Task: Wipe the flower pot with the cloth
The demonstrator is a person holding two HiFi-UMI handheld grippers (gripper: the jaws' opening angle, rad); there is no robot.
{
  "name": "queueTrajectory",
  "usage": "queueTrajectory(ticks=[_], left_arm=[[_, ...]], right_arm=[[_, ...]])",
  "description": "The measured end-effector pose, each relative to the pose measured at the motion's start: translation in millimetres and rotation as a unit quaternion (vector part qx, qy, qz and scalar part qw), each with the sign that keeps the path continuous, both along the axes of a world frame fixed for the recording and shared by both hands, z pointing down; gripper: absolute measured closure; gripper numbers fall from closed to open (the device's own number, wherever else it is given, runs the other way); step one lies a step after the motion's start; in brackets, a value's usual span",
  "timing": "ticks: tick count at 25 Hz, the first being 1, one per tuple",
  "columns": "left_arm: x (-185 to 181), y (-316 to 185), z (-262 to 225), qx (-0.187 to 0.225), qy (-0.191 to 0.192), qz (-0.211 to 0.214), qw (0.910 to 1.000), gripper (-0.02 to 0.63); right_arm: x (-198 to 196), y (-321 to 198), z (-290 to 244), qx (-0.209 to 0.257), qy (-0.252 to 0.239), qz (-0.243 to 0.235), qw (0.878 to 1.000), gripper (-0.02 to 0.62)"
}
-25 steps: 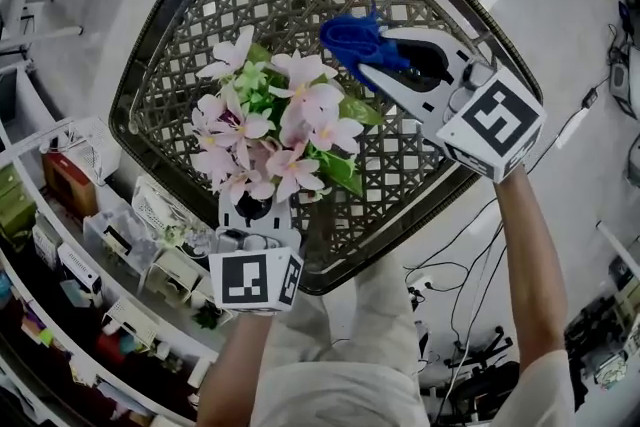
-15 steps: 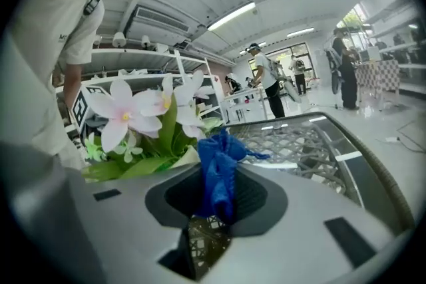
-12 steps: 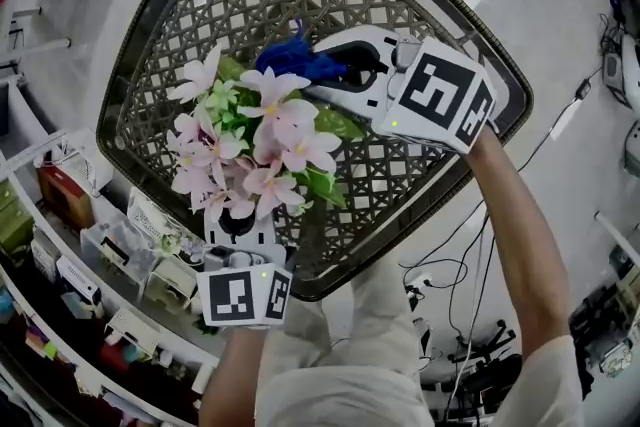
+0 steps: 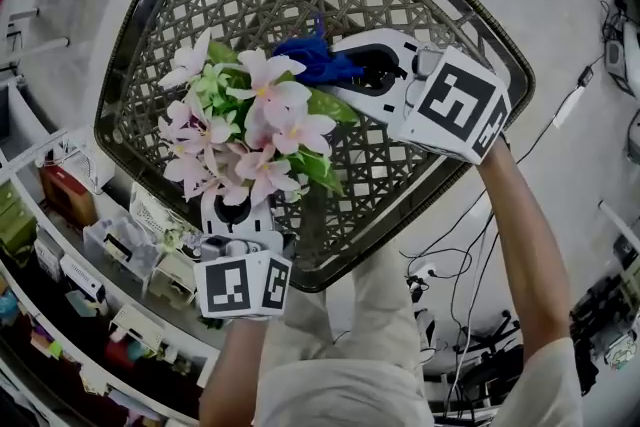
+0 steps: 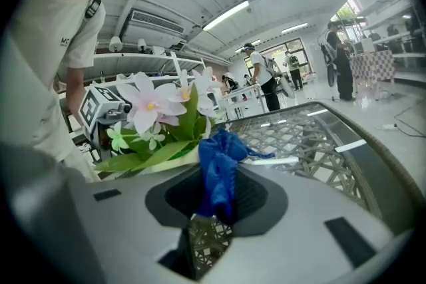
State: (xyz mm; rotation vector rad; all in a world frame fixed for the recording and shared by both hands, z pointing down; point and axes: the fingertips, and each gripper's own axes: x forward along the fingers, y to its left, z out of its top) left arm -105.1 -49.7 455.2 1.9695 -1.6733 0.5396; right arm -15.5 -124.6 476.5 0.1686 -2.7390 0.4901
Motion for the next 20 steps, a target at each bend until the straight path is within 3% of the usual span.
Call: queueTrajectory(ticks=[20], left_arm=[[1.9,1.4,2.4,0.009,0.004,0.028,0.9996,0.571]], right_arm=[[19.8,27.5,6.5,-0.013,0.010,0.132,0.991,0.480]])
